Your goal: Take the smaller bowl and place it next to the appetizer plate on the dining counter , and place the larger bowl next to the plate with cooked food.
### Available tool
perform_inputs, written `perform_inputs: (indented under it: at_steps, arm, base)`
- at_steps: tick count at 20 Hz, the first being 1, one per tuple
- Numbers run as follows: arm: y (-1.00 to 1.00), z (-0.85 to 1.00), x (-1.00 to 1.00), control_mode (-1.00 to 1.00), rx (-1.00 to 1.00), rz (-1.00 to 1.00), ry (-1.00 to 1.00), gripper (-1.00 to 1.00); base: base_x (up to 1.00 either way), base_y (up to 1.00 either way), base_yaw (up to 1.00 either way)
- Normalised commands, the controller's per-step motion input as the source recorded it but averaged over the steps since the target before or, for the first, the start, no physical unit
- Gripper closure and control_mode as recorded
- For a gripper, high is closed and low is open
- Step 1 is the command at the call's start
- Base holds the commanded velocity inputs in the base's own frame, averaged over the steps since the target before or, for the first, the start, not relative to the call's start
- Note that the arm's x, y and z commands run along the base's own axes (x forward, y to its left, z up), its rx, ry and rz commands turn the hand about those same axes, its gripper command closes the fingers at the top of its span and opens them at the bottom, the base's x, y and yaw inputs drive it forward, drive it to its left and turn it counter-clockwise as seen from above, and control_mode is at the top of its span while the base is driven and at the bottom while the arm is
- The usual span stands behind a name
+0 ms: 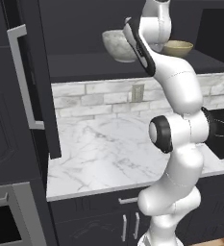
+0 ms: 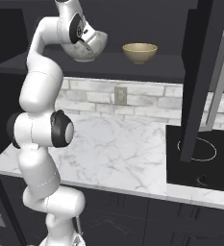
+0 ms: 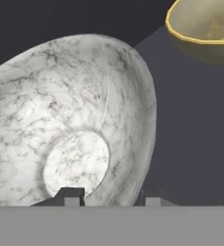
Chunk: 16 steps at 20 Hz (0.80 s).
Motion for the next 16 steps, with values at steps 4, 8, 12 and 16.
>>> perform_inputs:
  at_steps: [4,8,12,16]
  arm:
    - [0.04,0.00,-1.00,-1.00,-0.01,0.04,0.03,1.00]
    - [0.16,0.00,-1.00,-1.00,-0.05,0.08,0.02,1.00]
    - [0.06,-0.04,-1.00,-1.00,-0.07,0.12,0.00,1.00]
    - [0.02,-0.28,-1.00,-1.00,-0.09,0.20,0.00,1.00]
  base:
    - [0.00,0.00,0.00]
    - [0.00,0.00,0.00]
    - [0.00,0.00,0.00]
    - [0.00,0.00,0.00]
